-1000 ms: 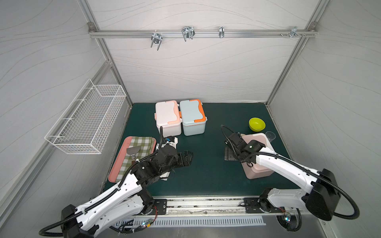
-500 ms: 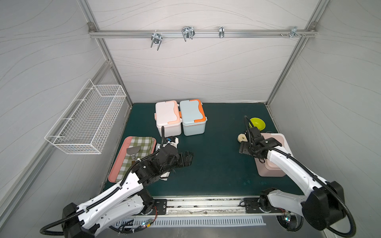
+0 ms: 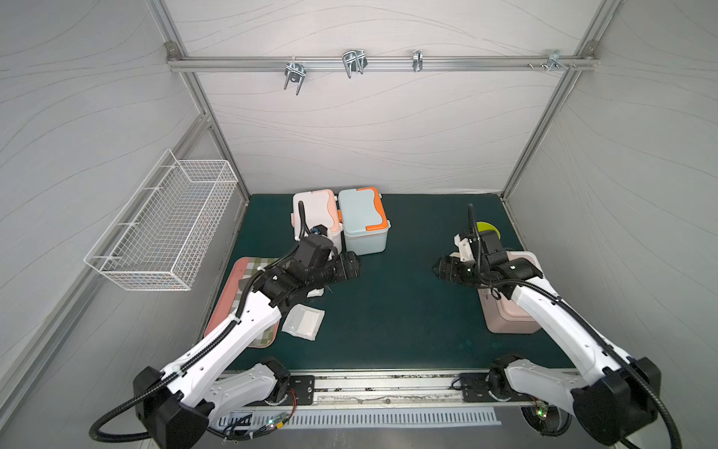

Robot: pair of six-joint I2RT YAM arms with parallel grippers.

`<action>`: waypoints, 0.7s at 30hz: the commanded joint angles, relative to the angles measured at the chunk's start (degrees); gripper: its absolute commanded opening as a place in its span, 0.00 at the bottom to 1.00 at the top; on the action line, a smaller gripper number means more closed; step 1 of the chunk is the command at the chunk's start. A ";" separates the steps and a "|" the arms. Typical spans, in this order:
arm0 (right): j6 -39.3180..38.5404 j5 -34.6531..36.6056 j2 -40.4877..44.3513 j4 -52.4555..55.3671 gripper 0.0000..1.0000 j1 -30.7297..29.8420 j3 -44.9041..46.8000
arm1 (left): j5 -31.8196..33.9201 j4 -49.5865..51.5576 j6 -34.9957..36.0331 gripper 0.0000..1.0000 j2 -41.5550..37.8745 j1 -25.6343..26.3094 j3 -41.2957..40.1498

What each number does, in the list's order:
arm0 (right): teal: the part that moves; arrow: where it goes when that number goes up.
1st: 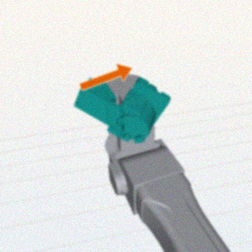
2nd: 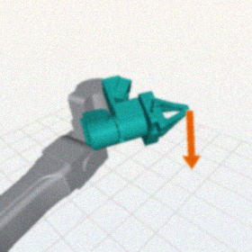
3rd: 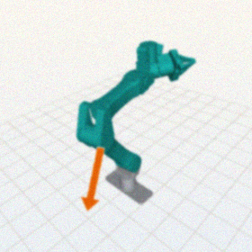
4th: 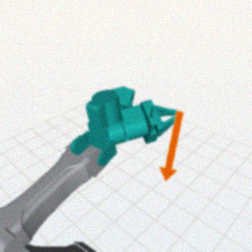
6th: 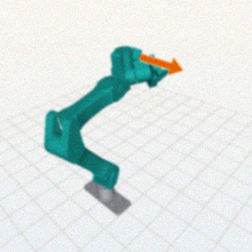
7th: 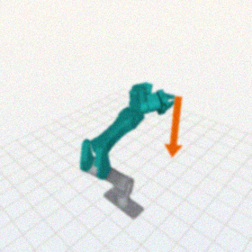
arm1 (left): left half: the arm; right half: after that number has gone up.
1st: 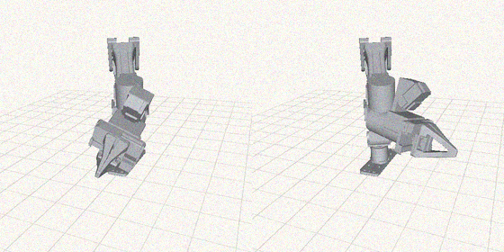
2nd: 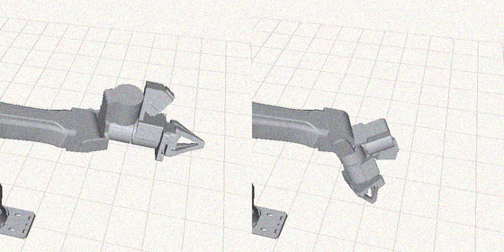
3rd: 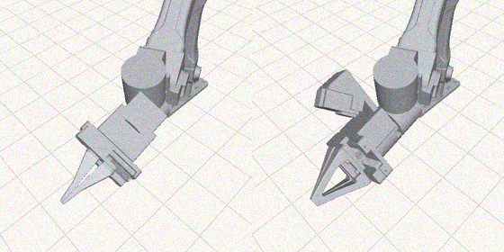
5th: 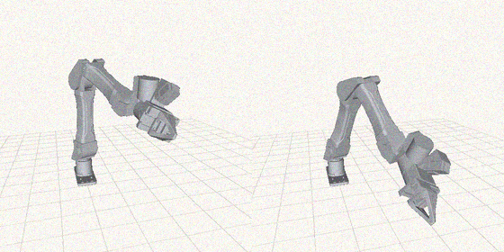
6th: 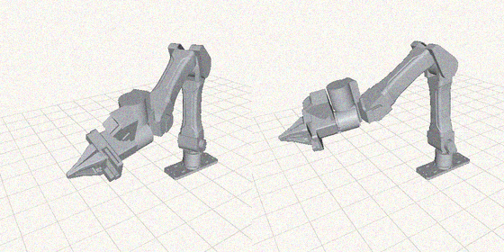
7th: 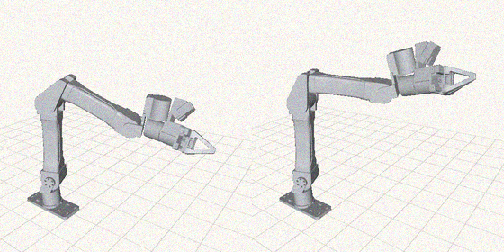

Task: Open first aid kits and take out gauze
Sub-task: Move the first aid kit to the center of the board.

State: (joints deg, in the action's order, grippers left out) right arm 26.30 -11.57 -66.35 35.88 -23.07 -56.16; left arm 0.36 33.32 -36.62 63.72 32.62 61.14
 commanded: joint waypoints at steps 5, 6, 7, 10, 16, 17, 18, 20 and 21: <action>-0.35 -20.45 -12.46 -15.26 0.76 -0.24 -8.22 | -3.86 2.90 5.32 0.99 14.22 -6.71 16.55; 0.07 -21.64 -14.58 -16.74 0.74 -0.25 -9.61 | -4.74 2.93 5.41 0.99 16.12 -7.85 18.44; 0.42 -22.67 -16.47 -17.99 0.73 -0.22 -10.83 | -5.10 2.59 5.51 0.99 17.86 -8.55 19.93; 1.33 -24.39 -22.81 -20.85 0.67 -0.13 -15.36 | -6.28 1.99 5.52 0.99 24.00 -10.88 24.77; 4.18 -27.22 -33.31 -24.83 0.59 1.48 -23.52 | -8.73 1.99 5.97 0.96 35.31 -14.03 34.60; 4.71 -27.62 -34.77 -25.64 0.58 1.77 -24.85 | -8.45 2.76 6.11 0.96 37.23 -14.31 36.64; 5.05 -28.02 -36.28 -26.13 0.57 2.04 -26.19 | -8.64 3.32 6.36 0.95 39.27 -14.58 38.57; 5.70 -28.61 -38.94 -26.78 0.54 2.45 -28.63 | -8.44 4.36 6.98 0.94 42.60 -14.60 42.12; 6.01 -28.99 -40.45 -27.11 0.54 2.66 -29.95 | -8.51 5.07 7.24 0.94 44.41 -14.60 44.00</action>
State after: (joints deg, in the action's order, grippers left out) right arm 30.72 -37.78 -104.12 12.19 -21.23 -82.65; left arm -7.42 37.10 -31.44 105.32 18.31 99.44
